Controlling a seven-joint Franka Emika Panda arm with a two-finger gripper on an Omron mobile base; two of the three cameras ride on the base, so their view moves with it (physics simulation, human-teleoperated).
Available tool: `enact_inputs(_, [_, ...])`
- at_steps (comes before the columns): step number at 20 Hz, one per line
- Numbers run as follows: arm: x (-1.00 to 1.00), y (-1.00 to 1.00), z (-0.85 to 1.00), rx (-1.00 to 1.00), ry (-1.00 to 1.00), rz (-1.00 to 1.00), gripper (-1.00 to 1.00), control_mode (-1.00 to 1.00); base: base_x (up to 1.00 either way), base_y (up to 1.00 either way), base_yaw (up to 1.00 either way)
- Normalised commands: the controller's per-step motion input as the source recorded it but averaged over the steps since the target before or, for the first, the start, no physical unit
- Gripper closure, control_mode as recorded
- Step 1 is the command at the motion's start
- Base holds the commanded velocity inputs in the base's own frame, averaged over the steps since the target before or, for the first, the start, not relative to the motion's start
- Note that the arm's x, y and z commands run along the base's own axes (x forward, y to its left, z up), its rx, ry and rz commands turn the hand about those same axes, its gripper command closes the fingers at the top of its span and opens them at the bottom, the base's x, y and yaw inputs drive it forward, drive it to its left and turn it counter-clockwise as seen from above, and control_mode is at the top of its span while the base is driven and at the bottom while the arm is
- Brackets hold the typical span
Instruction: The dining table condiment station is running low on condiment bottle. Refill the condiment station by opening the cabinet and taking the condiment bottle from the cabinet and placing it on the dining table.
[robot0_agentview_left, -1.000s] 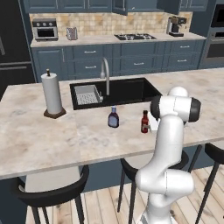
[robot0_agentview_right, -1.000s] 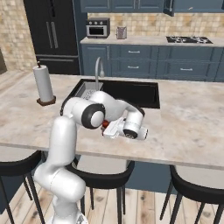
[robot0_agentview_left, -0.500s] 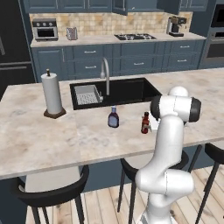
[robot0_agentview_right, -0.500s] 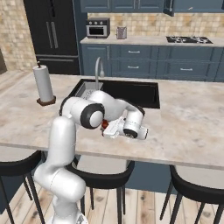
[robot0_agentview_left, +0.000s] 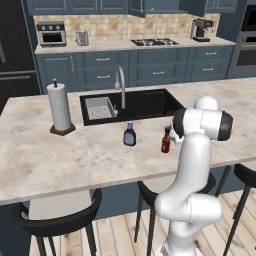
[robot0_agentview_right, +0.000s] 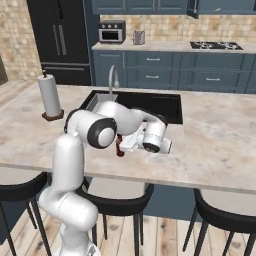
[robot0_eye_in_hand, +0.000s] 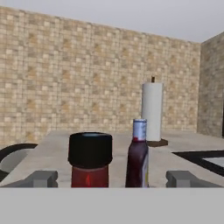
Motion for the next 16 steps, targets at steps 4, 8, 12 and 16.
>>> enact_inputs(4, [-0.08,0.00,0.56,0.00,0.00,-0.02,-1.00,-1.00,0.00,0.00,0.00])
enact_inputs(8, [-0.09,0.00,0.52,-0.01,0.00,-0.02,-1.00,-1.00,0.00,0.00,0.00])
enact_inputs(12, [-0.06,0.00,0.54,-0.01,0.00,-0.04,-1.00,-1.00,0.00,0.00,0.00])
enact_inputs(16, [-0.16,0.05,0.56,-0.05,0.00,-0.07,-1.00,-1.00,0.00,0.00,0.00])
